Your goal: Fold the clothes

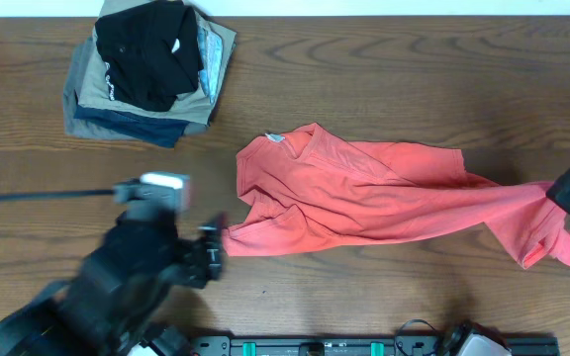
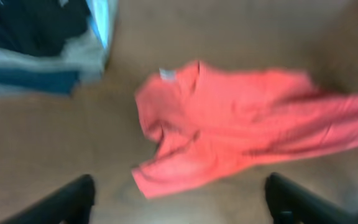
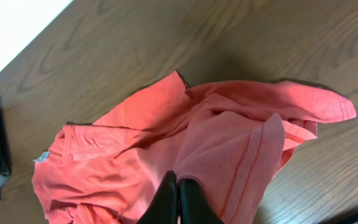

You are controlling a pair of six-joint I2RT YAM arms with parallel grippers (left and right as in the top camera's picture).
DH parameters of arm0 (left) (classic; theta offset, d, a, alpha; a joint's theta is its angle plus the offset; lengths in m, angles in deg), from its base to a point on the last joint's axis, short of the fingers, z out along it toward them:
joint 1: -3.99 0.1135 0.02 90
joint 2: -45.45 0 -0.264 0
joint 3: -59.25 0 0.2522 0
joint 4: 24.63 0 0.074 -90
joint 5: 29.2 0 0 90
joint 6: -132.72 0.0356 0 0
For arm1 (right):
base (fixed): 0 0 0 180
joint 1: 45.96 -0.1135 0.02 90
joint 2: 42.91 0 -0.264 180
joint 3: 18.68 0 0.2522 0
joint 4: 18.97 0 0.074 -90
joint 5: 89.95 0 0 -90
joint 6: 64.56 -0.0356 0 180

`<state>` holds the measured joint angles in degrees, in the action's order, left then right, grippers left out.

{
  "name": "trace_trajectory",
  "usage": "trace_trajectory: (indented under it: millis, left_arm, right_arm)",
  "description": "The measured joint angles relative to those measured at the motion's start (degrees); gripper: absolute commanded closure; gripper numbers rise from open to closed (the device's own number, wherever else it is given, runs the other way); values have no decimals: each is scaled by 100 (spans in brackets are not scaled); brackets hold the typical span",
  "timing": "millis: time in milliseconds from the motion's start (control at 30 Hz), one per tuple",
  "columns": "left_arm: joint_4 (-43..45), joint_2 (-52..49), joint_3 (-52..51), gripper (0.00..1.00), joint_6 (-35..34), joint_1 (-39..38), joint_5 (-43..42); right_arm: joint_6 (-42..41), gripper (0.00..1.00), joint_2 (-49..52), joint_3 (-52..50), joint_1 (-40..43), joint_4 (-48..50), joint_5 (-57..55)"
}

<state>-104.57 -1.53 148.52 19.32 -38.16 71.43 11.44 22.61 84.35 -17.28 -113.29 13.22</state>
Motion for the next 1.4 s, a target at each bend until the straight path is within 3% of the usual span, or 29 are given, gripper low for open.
trace_trajectory:
  millis: [367, 567, 900, 1233, 1400]
  left_arm:
    - [7, -2627, -704, 2, -597, 31, -208]
    - [13, -3611, -704, 2, -662, 730, -118]
    - [52, -3757, -837, 2, -588, 2671, -999]
    - [1860, -3744, -2850, 2, -247, 2695, -2444]
    - [2522, -3744, -3331, 1, -188, 2695, -2811]
  right_arm:
    - [48, 99, 332, 0, 0, -17, 13]
    - [170, 99, 332, 0, 0, -20, 13]
    - [254, 99, 332, 0, 0, 0, 13]
    - [254, 99, 332, 0, 0, 24, 11]
    - [254, 99, 332, 2, 0, 26, 13]
